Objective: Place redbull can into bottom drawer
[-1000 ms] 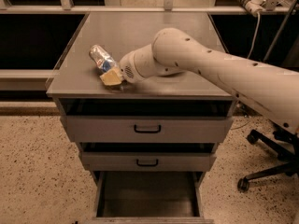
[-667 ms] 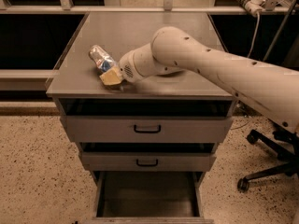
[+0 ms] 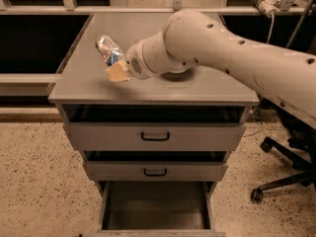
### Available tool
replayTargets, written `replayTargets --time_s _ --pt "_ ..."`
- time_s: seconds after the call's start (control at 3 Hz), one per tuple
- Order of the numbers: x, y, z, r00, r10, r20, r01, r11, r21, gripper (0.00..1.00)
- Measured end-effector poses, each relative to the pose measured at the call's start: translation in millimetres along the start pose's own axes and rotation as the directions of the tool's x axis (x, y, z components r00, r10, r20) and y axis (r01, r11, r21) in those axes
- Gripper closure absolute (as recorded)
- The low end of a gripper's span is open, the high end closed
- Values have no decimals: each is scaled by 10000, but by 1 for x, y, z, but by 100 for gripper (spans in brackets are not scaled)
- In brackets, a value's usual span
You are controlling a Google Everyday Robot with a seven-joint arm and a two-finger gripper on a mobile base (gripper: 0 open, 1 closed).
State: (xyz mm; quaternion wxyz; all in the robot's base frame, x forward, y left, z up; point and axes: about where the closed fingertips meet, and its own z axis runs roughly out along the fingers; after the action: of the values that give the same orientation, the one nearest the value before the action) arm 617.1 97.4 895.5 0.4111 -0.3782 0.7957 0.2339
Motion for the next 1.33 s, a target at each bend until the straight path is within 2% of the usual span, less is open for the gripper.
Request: replayTargets --time_s 0.33,0.67,1.0,1.33 --pt "0 0 0 10000 -2 4 2 10000 0 100" --pt "-2 8 2 9986 -468 -234 452 9970 -630 100" --pt "3 25 -36 9976 -578 -388 548 9958 -740 100" --pt "31 50 -92 9961 -220 -856 219 9998 -14 100"
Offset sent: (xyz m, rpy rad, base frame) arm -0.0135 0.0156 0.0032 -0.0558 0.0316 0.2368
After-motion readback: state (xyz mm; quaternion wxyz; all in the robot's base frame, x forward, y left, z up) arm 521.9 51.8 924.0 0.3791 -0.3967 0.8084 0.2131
